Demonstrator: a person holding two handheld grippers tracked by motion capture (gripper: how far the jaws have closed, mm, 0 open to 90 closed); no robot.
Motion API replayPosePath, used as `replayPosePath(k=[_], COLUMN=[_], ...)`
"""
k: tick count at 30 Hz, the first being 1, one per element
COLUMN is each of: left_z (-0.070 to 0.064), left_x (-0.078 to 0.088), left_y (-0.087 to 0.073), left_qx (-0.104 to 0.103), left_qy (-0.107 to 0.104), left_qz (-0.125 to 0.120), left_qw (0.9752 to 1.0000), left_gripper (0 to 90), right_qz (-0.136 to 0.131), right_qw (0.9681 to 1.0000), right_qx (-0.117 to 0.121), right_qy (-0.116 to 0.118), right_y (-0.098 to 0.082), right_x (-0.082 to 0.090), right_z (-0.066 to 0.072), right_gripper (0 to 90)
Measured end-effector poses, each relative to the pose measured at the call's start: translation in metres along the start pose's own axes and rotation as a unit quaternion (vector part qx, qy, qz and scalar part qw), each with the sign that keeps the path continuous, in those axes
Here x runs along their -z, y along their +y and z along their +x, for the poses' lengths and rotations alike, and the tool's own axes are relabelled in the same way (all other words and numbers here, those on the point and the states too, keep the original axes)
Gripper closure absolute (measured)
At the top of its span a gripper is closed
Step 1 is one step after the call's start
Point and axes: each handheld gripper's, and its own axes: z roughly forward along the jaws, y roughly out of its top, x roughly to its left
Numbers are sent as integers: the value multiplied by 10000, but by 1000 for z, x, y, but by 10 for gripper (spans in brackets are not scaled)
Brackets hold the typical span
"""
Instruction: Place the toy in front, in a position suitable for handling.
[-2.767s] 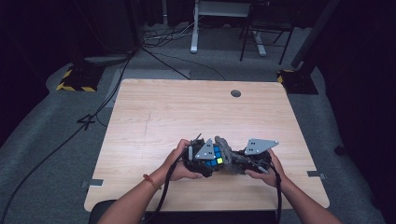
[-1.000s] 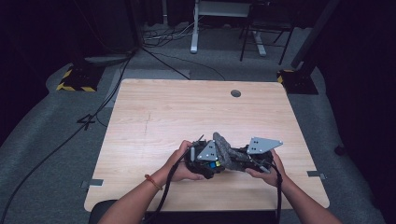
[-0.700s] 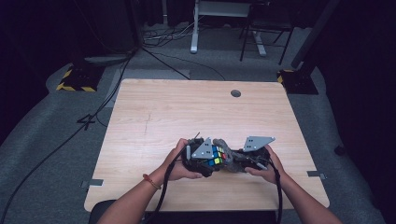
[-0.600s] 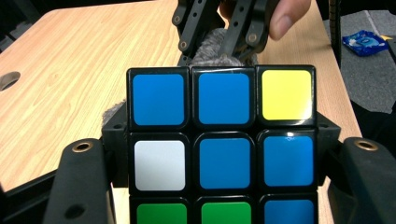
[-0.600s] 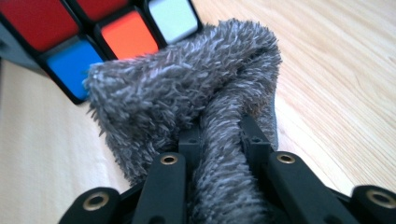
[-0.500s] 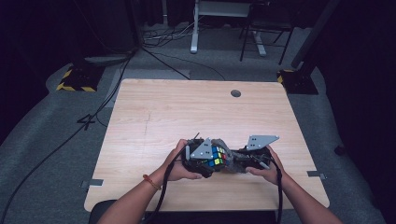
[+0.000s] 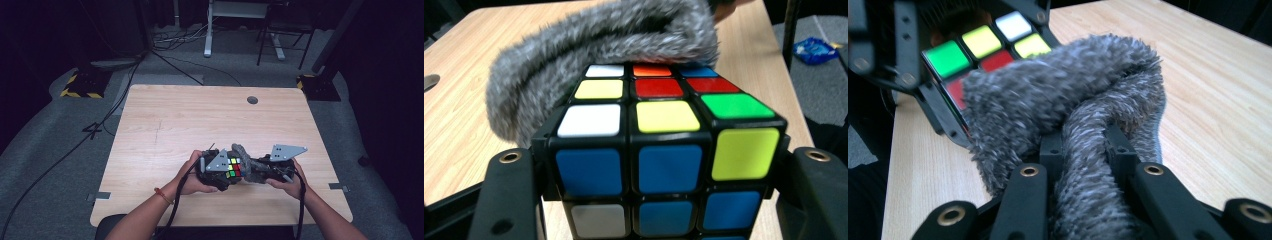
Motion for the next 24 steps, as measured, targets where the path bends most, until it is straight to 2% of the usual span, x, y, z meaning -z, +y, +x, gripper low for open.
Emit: replayPosePath(k=[4,8,10,14,19,21,24], left_z=[1,-1,-1,-1,-1,-1,-2], left_x=[-3,-7,-6,-2,5,6,5], left_y=[-2,-3,-2,0,3,4,4], left_qx=[61,-5,-33,-63,-84,-67,-96], left_qy=[-35,-90,-40,28,66,31,61], left_qz=[123,225,250,182,-71,-157,-148], left_qw=[9999,9997,9997,9998,9999,9998,9998], left_gripper=[329,329,330,331,331,331,330], right_qz=[-121,-193,-140,-6,260,310,312], right_qw=[9999,9997,9998,9999,9995,9995,9994], right_qx=[20,84,154,125,137,94,55], right_qy=[26,102,38,-100,-141,-38,100], right_y=[3,6,7,2,-1,-3,-3], right_x=[4,5,4,2,-3,-6,-10], right_z=[3,7,8,3,1,1,3], right_gripper=[761,761,760,760,758,758,759])
